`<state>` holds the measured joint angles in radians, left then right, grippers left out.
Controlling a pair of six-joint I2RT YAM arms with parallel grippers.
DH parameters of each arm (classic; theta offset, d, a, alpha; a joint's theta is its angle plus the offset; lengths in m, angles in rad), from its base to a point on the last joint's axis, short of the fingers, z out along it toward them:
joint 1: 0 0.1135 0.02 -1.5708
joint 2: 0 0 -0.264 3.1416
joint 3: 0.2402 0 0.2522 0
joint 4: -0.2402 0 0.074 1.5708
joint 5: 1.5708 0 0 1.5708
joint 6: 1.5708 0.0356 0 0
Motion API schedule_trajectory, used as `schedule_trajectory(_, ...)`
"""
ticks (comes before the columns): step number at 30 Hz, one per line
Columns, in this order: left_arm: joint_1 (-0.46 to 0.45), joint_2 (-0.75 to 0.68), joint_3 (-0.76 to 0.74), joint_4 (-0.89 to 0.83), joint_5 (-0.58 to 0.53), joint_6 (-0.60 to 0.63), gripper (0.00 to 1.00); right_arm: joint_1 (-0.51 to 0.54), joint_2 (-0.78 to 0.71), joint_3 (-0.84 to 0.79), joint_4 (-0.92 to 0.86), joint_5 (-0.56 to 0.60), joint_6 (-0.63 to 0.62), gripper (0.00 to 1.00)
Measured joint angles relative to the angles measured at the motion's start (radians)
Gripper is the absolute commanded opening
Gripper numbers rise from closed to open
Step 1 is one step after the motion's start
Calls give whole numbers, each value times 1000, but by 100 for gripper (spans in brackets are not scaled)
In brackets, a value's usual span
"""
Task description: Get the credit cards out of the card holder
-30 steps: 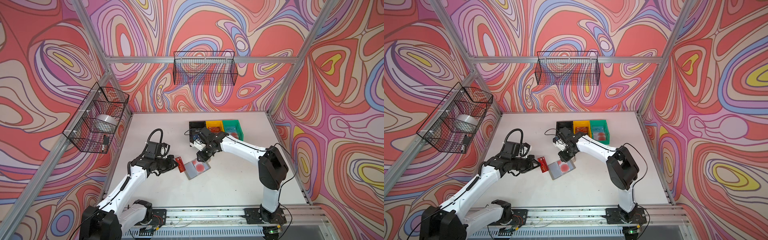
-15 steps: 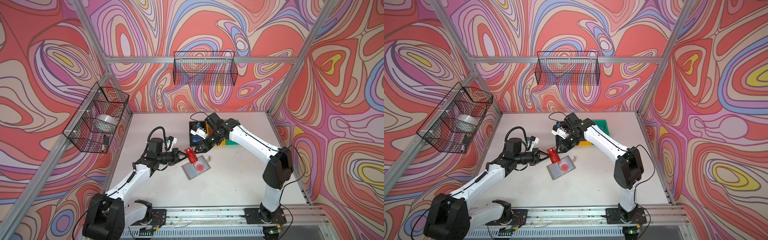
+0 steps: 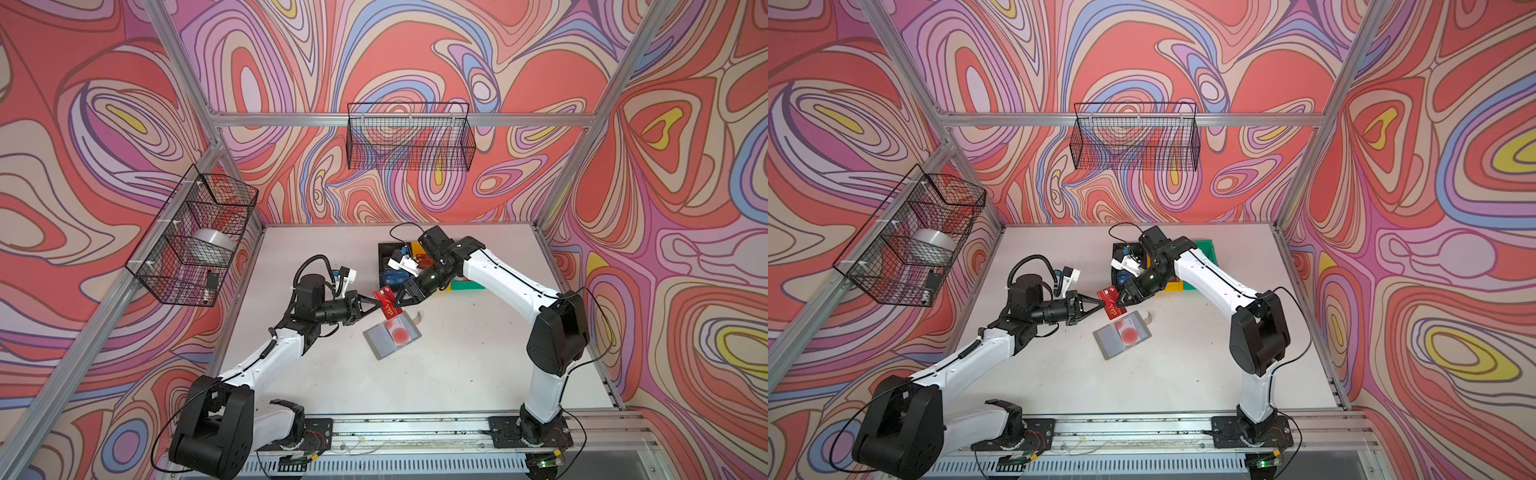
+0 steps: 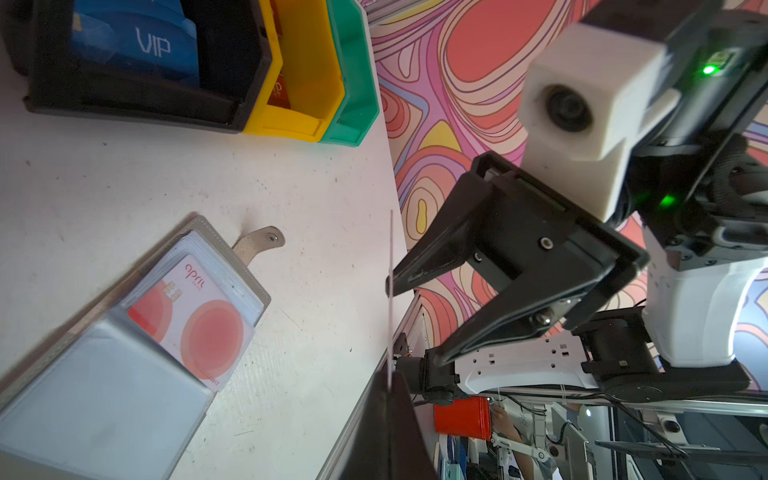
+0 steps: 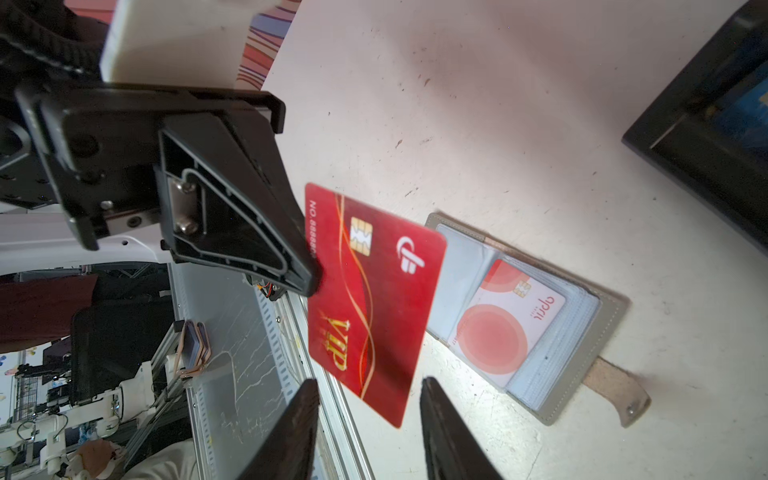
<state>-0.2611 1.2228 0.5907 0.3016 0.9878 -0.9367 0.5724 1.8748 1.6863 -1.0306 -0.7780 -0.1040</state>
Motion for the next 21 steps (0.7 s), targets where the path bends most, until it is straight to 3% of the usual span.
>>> schedule_trajectory(11,-21,51,-25,96,4,-46,0,-2,63,-2,25,-64,0,43)
schedule_trajectory(21,-21,56,-26,93,-2,-38,0,-8,75,-2,30,-111,-23,25)
